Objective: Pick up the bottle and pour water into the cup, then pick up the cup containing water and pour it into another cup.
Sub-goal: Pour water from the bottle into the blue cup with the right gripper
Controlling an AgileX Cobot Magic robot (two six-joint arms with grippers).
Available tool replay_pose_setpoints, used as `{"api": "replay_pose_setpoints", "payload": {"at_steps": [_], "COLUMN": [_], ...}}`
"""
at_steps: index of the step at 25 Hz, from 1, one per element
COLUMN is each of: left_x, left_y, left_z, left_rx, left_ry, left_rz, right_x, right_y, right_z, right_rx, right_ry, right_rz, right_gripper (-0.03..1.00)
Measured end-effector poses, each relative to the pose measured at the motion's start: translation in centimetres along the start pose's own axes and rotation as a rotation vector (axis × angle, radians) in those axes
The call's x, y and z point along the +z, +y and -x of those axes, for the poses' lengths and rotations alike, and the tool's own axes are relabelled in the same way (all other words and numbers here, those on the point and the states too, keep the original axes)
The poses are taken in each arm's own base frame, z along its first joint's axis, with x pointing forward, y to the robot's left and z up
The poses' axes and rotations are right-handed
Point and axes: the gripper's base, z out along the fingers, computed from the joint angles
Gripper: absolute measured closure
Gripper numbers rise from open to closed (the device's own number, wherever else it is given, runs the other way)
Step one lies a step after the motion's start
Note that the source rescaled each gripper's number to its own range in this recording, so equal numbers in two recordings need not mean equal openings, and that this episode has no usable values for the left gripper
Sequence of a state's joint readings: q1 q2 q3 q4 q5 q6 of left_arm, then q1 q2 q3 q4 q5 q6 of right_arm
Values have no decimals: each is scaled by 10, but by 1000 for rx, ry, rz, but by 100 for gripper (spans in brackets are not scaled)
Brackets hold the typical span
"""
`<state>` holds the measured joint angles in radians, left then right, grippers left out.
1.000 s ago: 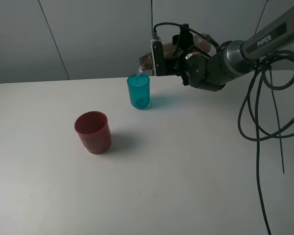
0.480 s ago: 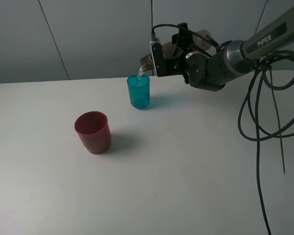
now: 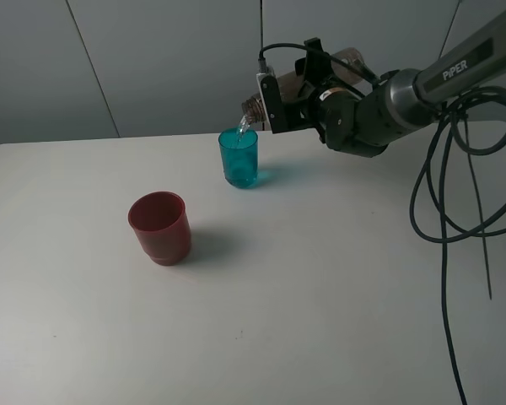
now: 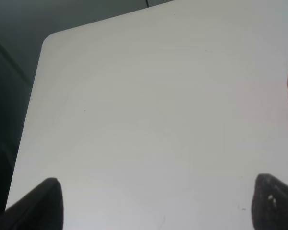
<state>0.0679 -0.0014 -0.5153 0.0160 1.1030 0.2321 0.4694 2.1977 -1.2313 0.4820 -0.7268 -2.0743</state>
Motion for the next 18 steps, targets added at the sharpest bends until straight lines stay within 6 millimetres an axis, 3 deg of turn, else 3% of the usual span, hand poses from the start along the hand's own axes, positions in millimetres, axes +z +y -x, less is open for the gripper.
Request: {"api": "replay_pose_setpoints", "payload": {"at_steps": [18], "left_x": [0], "left_y": [0], "left_z": [0], "left_rx": [0], "left_ry": [0], "left_rz": [0], "right_x": [0], "right_y": [-4], "right_z": [0], "right_rx": [-36], "right_ry": [1], "right_rz": [-42], "right_gripper": [92]}}
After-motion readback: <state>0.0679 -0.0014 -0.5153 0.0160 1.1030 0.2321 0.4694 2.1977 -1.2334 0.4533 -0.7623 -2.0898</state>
